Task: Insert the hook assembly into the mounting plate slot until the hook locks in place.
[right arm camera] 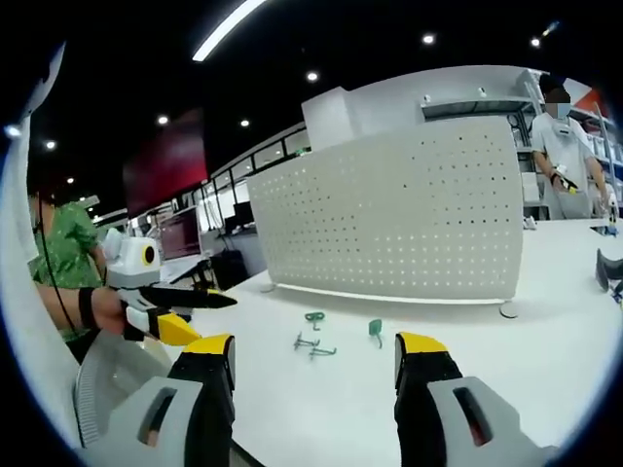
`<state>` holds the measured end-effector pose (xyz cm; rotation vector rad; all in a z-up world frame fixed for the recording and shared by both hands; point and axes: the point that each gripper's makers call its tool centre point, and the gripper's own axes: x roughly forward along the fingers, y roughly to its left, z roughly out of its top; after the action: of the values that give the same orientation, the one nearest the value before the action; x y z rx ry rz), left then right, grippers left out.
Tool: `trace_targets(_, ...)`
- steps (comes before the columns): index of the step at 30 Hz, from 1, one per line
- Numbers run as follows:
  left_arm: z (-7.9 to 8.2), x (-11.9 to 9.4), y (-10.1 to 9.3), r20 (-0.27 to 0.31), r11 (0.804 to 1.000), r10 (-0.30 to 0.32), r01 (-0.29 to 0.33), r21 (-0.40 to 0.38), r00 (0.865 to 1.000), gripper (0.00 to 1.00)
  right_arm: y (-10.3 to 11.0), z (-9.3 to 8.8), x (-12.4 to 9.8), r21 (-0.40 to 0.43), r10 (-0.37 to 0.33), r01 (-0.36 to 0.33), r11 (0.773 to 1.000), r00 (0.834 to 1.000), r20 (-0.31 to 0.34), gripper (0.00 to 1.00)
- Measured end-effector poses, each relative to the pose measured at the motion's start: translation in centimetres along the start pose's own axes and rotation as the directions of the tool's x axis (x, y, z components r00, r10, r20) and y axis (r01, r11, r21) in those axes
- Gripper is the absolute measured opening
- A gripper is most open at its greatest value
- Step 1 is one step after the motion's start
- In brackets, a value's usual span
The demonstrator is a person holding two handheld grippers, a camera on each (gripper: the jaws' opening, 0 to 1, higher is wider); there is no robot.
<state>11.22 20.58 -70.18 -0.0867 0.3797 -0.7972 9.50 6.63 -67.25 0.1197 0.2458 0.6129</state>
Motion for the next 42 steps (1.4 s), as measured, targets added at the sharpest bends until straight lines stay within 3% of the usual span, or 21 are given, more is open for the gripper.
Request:
trace_targets(7, -1.6, 1.0, 0.8, -0.063, 0.999, -0.001, -0.001, -0.04, 0.998, 0.89, 0.1, -0.2, 0.4, 0.001, 0.012, -0.012, 1.0, 1.0, -0.005, 0.67)
trace_targets(24, -3.6, 2.8, 2.3, -0.126, 0.998, 0.015, -0.023, -0.061, 0.992, 0.82, -0.1, -0.7, 0.5, 0.016, -0.004, 0.004, 1.0, 1.0, -0.013, 0.66)
trace_targets(42, -6.1, 4.2, 3.1, -0.219, 0.998, 0.004, -0.018, -0.062, 0.976, 0.75, -0.7, -1.1, 0.2, 0.038, -0.03, 0.031, 0.999, 0.999, -0.015, 0.63)
